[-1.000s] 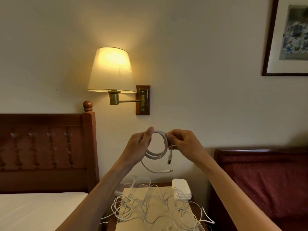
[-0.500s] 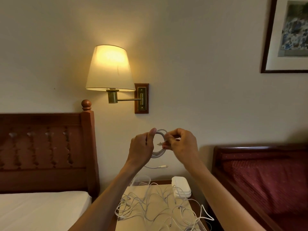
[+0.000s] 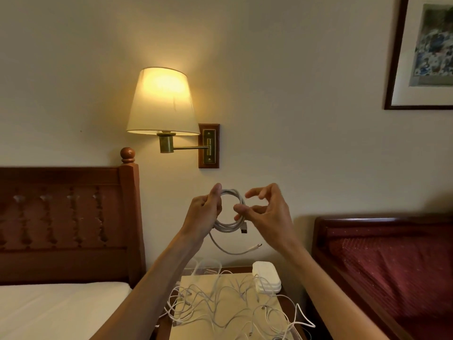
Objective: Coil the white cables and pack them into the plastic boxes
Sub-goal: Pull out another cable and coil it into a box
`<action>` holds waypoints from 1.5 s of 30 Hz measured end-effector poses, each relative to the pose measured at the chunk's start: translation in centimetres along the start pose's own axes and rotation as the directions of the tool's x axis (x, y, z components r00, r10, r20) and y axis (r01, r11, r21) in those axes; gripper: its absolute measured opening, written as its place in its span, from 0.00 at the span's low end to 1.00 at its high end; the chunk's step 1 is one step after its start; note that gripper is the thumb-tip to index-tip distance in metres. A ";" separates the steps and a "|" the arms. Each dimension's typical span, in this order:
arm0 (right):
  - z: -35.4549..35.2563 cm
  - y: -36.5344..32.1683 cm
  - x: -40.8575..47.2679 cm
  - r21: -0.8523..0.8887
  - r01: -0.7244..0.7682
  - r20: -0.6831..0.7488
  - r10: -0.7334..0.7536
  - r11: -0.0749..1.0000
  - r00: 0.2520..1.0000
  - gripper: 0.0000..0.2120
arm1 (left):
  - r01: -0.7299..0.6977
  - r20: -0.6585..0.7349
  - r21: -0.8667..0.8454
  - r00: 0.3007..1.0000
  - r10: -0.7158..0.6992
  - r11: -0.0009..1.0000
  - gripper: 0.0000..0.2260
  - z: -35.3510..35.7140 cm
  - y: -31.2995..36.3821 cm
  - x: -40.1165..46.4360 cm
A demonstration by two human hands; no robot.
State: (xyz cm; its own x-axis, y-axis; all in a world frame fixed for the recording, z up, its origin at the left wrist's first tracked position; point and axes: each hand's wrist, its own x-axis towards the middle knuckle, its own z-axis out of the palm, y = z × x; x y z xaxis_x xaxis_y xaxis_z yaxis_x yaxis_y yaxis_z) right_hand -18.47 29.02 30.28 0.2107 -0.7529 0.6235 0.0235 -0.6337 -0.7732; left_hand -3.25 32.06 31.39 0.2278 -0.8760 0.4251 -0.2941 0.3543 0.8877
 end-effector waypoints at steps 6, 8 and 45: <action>-1.5 0.7 0.3 -0.045 -0.012 0.334 0.027 0.999 0.942 0.17 | 0.077 0.020 -0.091 0.997 -0.075 0.993 0.22 -0.7 -0.7 0.4; -1.4 1.0 0.2 -0.135 -0.007 0.286 0.046 0.991 0.957 0.18 | 0.083 0.043 -0.134 0.996 -0.078 0.988 0.22 -0.5 -0.5 0.2; -3.6 -1.1 1.0 0.638 -0.601 0.445 0.406 0.481 0.798 0.14 | -0.136 -0.231 0.519 0.928 0.291 0.844 0.06 -7.3 -10.4 1.0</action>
State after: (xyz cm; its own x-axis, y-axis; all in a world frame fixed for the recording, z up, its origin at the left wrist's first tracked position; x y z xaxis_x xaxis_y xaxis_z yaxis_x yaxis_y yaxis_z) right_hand -21.80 28.32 32.22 0.6128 -0.7792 0.1318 0.5081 0.2607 -0.8209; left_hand 6.82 29.95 23.91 0.3401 -0.6345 0.6941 -0.7610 0.2479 0.5995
